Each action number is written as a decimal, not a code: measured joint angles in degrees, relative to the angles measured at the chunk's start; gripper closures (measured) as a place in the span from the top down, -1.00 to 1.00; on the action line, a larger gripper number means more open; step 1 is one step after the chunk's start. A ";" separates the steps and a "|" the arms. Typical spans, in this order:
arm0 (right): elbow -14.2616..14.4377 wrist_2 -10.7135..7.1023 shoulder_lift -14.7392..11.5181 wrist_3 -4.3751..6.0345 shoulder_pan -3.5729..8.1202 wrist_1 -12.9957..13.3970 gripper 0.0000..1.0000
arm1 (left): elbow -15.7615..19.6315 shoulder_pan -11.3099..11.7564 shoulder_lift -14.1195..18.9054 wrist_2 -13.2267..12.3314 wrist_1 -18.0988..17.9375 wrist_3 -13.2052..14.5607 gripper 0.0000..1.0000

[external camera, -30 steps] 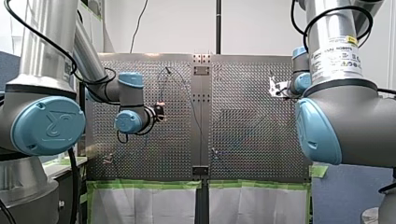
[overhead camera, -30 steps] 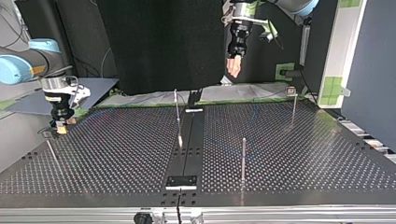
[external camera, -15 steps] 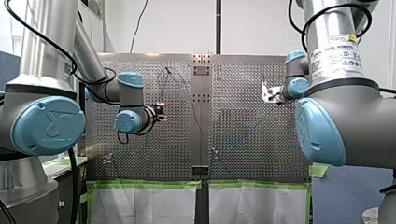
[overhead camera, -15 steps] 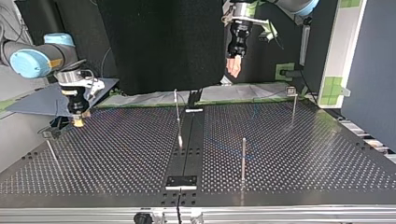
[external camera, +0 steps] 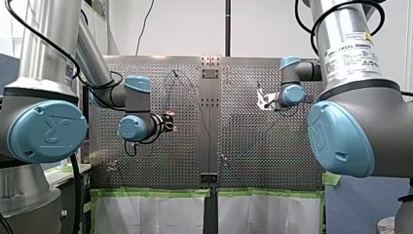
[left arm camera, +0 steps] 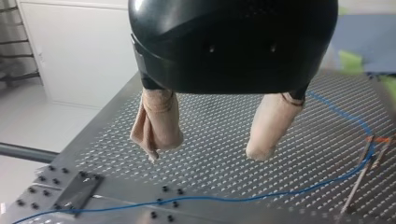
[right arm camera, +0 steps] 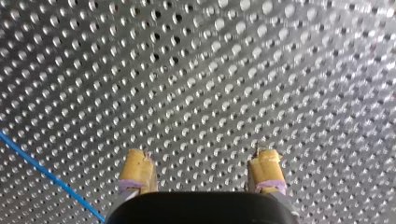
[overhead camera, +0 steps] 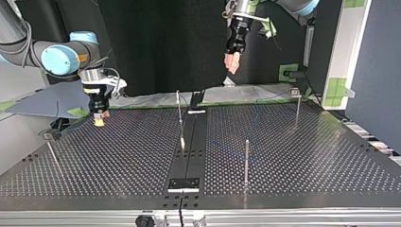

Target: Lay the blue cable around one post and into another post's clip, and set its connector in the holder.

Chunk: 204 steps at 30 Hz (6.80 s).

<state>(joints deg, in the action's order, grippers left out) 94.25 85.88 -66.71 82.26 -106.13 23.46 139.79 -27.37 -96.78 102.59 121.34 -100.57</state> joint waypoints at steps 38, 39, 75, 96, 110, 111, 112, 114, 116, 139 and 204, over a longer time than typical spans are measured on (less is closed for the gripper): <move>-0.01 19.59 9.35 -3.47 -19.57 3.92 1.00 | -0.77 -0.26 -8.37 5.27 -2.41 -1.34 1.00; -0.01 20.02 9.66 -3.42 -20.02 3.83 1.00 | -0.77 -0.23 -8.37 5.31 -2.41 -1.35 1.00; 5.50 22.87 11.95 -2.59 -34.97 9.88 1.00 | -0.77 0.63 -8.37 14.45 0.83 -4.28 1.00; 9.06 17.73 12.01 -0.93 -27.41 16.03 1.00 | -0.77 0.47 -8.37 15.69 1.98 -4.59 1.00; 8.94 16.89 12.02 -3.04 -31.37 18.72 1.00 | -0.77 0.14 -8.36 16.73 0.59 -6.33 1.00; 8.93 16.91 12.02 -2.99 -31.37 18.64 1.00 | -0.77 0.13 -8.37 16.75 0.43 -6.34 1.00; 8.90 16.93 12.01 -2.93 -31.35 18.49 1.00 | -0.79 0.13 -8.37 16.78 0.33 -6.38 1.00; 8.84 16.99 12.00 -2.82 -31.29 18.00 1.00 | -0.86 0.12 -8.37 16.91 0.44 -6.72 1.00; 8.82 17.02 11.99 -2.73 -31.22 17.57 1.00 | -0.88 0.11 -8.37 17.00 0.71 -7.10 1.00; 8.80 17.05 11.99 -2.96 -31.03 16.54 1.00 | -0.86 0.11 -8.37 17.07 1.28 -7.44 1.00; 8.80 17.05 11.99 -2.97 -31.03 16.54 1.00 | -0.86 0.10 -8.36 17.07 1.28 -7.44 1.00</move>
<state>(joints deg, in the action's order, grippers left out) 103.06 102.93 -54.72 79.30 -137.16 40.00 138.93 -27.27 -105.14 119.66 122.62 -108.01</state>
